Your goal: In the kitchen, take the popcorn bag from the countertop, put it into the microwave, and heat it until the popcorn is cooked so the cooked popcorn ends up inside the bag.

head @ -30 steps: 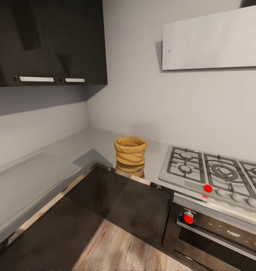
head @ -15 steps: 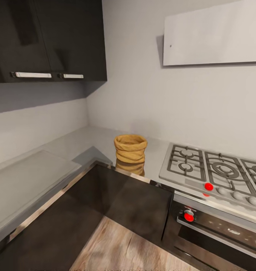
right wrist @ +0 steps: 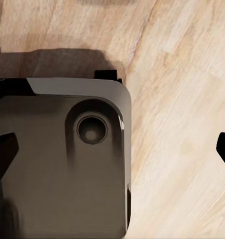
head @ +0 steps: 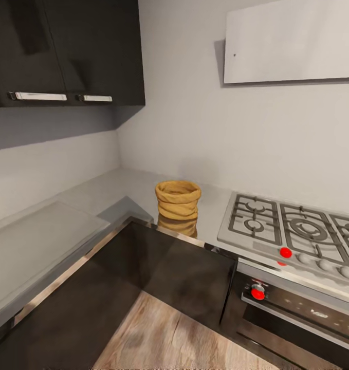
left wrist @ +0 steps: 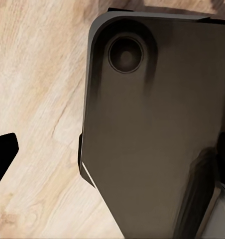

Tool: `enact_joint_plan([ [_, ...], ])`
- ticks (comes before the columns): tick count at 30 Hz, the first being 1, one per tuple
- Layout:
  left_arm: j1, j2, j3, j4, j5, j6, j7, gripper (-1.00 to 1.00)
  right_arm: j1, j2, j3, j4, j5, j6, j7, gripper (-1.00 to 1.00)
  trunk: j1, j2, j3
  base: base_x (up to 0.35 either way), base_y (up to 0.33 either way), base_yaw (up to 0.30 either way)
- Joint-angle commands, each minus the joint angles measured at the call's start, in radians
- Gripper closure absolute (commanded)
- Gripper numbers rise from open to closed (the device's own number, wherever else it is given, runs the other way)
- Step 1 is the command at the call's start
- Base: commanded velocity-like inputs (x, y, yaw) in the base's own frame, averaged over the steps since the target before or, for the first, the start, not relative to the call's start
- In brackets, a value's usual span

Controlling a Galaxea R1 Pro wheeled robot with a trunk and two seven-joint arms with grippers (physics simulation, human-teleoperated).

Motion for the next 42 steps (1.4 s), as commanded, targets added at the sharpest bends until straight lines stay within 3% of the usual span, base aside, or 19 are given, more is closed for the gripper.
enact_joint_plan([
  [1, 0.000, 0.000, 0.000, -0.001, 0.009, -0.002, 0.000, -1.00, -0.001, -0.001, -0.008, 0.003, 0.005, -0.005, 0.001, -1.00, 0.000, -0.001, -0.003, 0.000, 0.000, 0.000],
  [42, 0.000, 0.000, 0.000, -0.001, 0.009, -0.002, 0.000, -1.00, -0.001, -0.002, -0.009, 0.003, 0.005, -0.005, 0.001, -1.00, 0.000, -0.001, -0.068, 0.000, 0.000, 0.000],
])
